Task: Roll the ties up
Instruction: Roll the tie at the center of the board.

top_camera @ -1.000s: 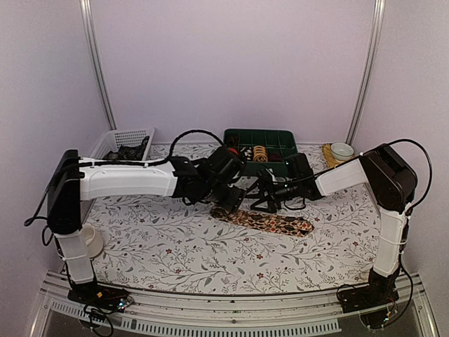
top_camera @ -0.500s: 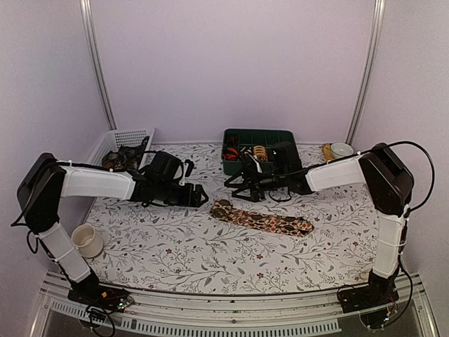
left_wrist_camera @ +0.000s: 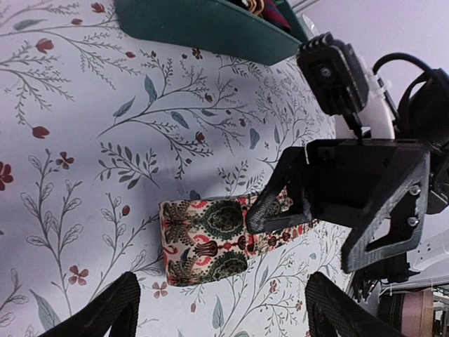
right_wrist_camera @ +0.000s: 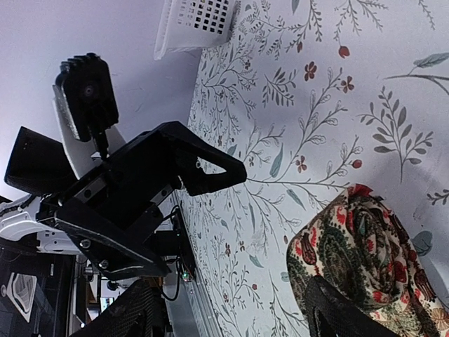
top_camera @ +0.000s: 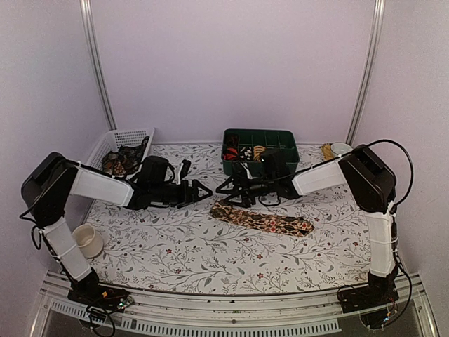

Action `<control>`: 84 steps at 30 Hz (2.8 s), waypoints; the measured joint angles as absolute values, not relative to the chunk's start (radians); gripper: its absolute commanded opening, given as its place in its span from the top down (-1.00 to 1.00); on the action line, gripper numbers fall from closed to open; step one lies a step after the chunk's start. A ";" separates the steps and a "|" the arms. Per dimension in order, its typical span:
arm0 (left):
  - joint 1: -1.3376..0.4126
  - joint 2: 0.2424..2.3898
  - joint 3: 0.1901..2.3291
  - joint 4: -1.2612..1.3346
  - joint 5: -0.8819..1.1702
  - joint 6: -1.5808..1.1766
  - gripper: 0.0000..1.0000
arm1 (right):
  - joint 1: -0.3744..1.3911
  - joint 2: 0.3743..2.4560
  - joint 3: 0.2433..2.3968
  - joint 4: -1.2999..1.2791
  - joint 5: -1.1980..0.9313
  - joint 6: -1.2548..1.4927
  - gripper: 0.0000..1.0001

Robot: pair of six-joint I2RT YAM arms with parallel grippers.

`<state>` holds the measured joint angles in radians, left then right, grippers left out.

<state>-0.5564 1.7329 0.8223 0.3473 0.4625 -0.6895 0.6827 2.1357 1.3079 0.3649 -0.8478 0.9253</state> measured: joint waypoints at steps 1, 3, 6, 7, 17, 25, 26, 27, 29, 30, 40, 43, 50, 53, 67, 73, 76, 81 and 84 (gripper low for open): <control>-0.556 1.736 0.822 0.352 0.466 -0.692 -0.61 | 0.683 2.144 1.308 0.363 -0.847 0.926 -0.48; -0.556 1.750 0.822 0.371 0.483 -0.703 -0.61 | 0.683 2.156 1.308 0.356 -0.847 0.927 -0.48; -0.555 1.774 0.822 0.396 0.504 -0.719 -0.61 | 0.683 2.160 1.308 0.346 -0.846 0.925 -0.48; -0.555 1.780 0.822 0.405 0.511 -0.725 -0.61 | 0.683 2.161 1.308 0.345 -0.846 0.923 -0.48; -0.555 1.859 0.814 0.504 0.572 -0.782 -0.65 | 0.682 2.172 1.260 0.348 -0.843 0.911 -0.48; -0.559 1.932 0.812 0.563 0.602 -0.811 -0.70 | 0.683 2.174 1.248 0.368 -0.843 0.897 -0.48; -0.561 1.938 0.812 0.567 0.606 -0.814 -0.69 | 0.682 2.174 1.247 0.368 -0.843 0.897 -0.48; -0.562 1.947 0.812 0.575 0.611 -0.817 -0.67 | 0.683 2.174 1.246 0.369 -0.843 0.897 -0.48; -0.566 1.972 0.816 0.593 0.619 -0.822 -0.63 | 0.682 2.174 1.243 0.374 -0.843 0.897 -0.48; -0.567 1.984 0.817 0.609 0.625 -0.822 -0.62 | 0.682 2.174 1.242 0.376 -0.843 0.897 -0.48; -0.592 2.033 0.833 0.678 0.643 -0.853 -0.47 | 0.682 2.174 1.236 0.389 -0.844 0.897 -0.48; -0.594 2.047 0.837 0.700 0.643 -0.864 -0.41 | 0.682 2.174 1.234 0.391 -0.843 0.897 -0.48; -0.604 2.084 0.862 0.733 0.641 -0.886 -0.25 | 0.682 2.174 1.227 0.405 -0.844 0.897 -0.47; -0.609 2.095 0.869 0.742 0.634 -0.896 -0.16 | 0.682 2.174 1.223 0.411 -0.844 0.897 -0.47; -0.622 2.117 0.894 0.693 0.564 -0.909 0.70 | 0.681 2.174 1.223 0.411 -0.843 0.896 -0.48; -0.638 2.074 0.941 0.531 0.504 -0.848 0.72 | 0.672 2.173 1.210 0.428 -0.859 0.891 -0.54; -0.667 2.036 1.009 0.347 0.411 -0.769 0.72 | 0.649 2.168 1.159 0.481 -0.904 0.912 -0.56; -0.702 2.012 1.107 0.136 0.241 -0.672 0.73 | 0.605 2.090 1.083 0.416 -0.931 0.924 -0.57; -0.726 2.010 1.174 0.017 0.122 -0.614 0.74 | 0.583 2.004 1.071 0.373 -0.935 0.907 -0.57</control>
<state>-0.7261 2.0098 1.1740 0.0166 0.1219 -0.6136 0.5835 2.0037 1.0714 0.3733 -0.9348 0.9070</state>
